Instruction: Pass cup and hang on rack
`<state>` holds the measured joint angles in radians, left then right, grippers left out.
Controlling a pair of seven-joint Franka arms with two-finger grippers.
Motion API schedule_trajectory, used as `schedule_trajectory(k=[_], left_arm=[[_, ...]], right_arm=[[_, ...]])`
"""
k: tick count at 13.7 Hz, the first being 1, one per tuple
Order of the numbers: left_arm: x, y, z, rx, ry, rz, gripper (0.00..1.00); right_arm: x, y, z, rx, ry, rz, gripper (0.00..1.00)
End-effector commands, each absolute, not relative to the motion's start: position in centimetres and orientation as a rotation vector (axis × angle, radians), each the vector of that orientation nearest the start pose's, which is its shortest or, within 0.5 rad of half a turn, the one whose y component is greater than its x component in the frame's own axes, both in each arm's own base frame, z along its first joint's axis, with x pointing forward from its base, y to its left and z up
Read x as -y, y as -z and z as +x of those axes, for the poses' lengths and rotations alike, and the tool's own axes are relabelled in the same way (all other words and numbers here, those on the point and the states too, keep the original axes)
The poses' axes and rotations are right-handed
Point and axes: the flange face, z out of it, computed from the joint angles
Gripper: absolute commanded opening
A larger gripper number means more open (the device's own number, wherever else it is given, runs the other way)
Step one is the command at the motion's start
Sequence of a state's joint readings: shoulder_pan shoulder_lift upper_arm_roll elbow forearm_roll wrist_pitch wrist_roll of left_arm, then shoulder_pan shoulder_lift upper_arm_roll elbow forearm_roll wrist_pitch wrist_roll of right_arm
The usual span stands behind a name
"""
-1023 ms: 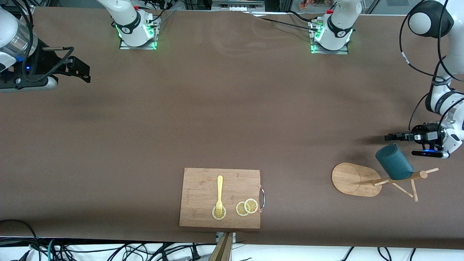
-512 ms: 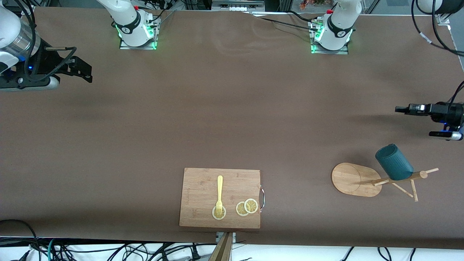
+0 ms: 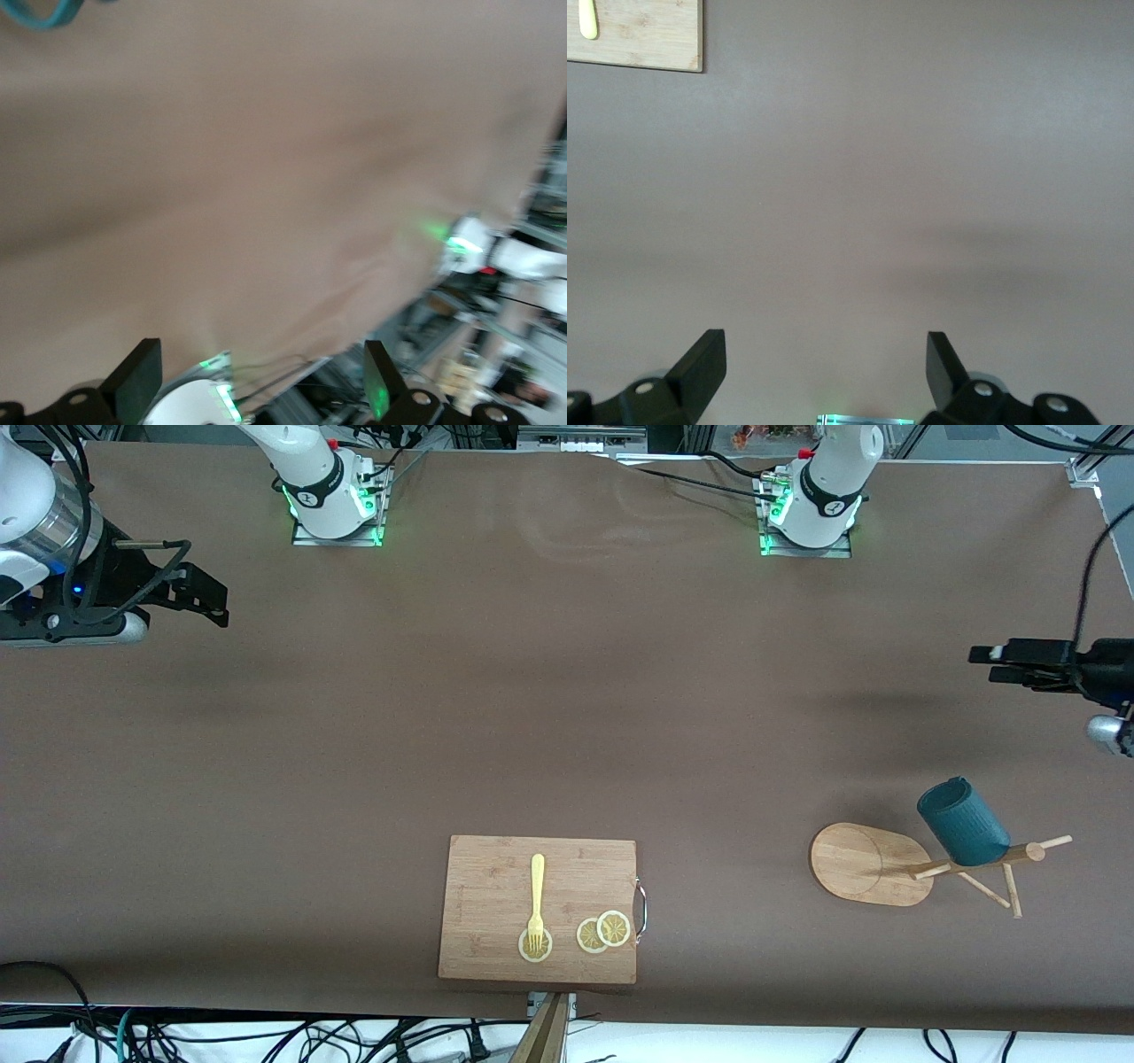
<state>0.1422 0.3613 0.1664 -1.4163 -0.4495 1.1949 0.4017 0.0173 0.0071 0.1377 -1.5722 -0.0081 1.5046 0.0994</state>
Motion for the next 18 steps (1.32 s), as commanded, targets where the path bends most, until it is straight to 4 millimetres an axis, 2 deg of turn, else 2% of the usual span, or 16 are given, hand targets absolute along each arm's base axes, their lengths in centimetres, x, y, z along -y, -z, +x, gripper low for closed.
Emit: schedule_trajectory(k=[1,3,5,6,7,9,10,12,13,18], left_arm=[[-5.8,-51.0,60.0,0.193,0.483,2.790,1.00],[-3.9,-53.5,61.1,0.278,0.366,2.940,1.00],[-3.2,-56.5,61.9,0.334,0.191,3.068,1.00],[-3.0,-58.8,61.6,0.348,0.087,3.111,1.00],[-3.0,-60.3,61.4,0.354,0.015,3.124,1.00],[-2.9,-62.4,59.8,0.343,-0.017,3.122,1.00],[-2.4,-62.3,58.9,0.263,0.022,3.121,1.00],[-1.5,-62.0,57.5,-0.057,0.160,3.110,1.00],[-0.2,-62.0,57.3,-0.077,0.181,3.108,1.00],[-0.2,-61.3,57.8,0.042,0.193,3.114,1.00]], right_arm=[[-8.5,-62.1,53.9,0.070,-0.113,-3.158,1.00],[-8.5,-62.2,53.9,0.070,-0.111,-3.158,1.00],[-8.8,-62.2,53.9,0.079,-0.111,-3.159,1.00],[-8.9,-62.2,53.9,0.079,-0.110,-3.159,1.00],[-8.9,-62.2,53.9,0.079,-0.110,-3.159,1.00],[-8.8,-62.2,53.8,0.077,-0.113,-3.158,1.00],[-8.6,-62.1,53.9,0.074,-0.118,-3.160,1.00],[-8.6,-62.2,53.9,0.072,-0.113,-3.158,1.00],[-8.7,-62.1,53.9,0.074,-0.115,-3.160,1.00],[-8.8,-62.2,53.9,0.045,-0.110,-3.161,1.00]])
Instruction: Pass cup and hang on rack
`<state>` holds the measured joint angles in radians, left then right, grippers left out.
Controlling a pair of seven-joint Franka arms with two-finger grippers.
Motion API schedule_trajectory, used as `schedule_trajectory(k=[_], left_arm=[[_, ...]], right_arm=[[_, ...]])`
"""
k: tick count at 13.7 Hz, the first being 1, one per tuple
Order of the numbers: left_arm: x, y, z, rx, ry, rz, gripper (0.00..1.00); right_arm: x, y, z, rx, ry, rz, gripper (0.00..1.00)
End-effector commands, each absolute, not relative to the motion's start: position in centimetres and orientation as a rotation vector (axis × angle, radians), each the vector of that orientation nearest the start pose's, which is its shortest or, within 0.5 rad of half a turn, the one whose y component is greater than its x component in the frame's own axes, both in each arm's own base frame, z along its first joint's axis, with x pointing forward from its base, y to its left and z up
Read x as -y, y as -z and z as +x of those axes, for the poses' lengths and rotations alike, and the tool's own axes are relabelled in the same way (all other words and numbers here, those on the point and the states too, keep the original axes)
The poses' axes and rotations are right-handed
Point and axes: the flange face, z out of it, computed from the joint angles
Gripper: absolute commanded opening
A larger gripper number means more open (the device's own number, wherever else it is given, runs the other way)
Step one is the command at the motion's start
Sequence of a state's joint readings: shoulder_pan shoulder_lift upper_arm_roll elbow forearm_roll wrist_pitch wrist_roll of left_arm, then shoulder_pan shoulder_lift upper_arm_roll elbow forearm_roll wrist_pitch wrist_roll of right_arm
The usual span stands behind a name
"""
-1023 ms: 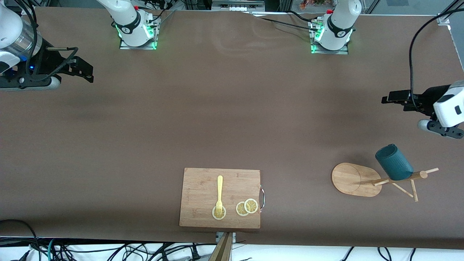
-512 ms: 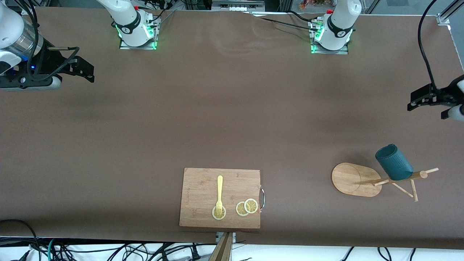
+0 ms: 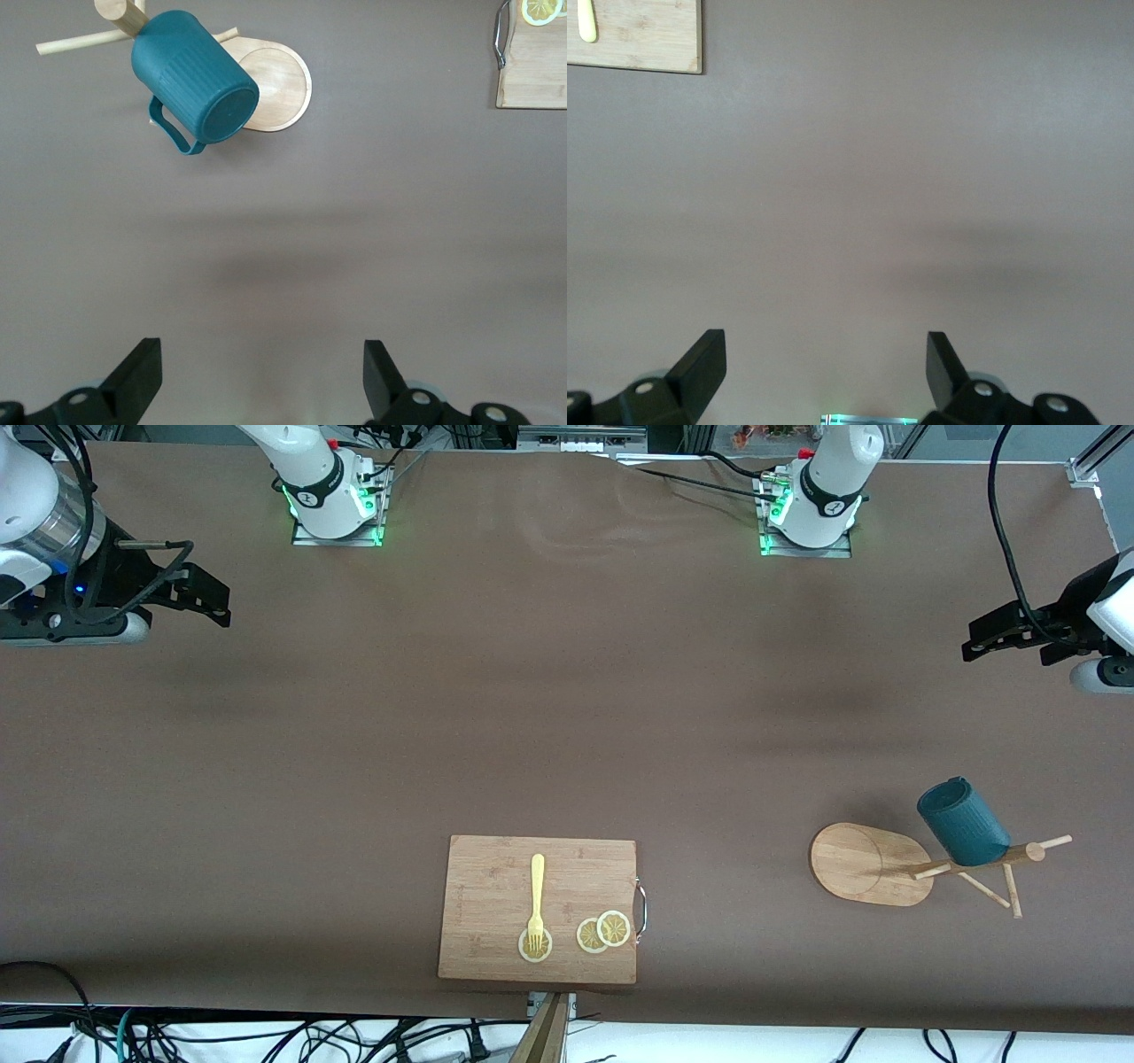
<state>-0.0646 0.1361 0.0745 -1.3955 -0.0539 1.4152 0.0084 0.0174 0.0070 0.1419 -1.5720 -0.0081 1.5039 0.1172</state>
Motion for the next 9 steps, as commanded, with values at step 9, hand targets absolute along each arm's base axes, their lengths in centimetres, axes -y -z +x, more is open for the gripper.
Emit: schedule_trajectory(k=[9], left_arm=[[0.49,-60.81,58.31,-0.060,-0.210,-3.154,1.00]], right_arm=[[-9.37,-62.13,53.76,0.062,-0.112,-3.161,1.00]])
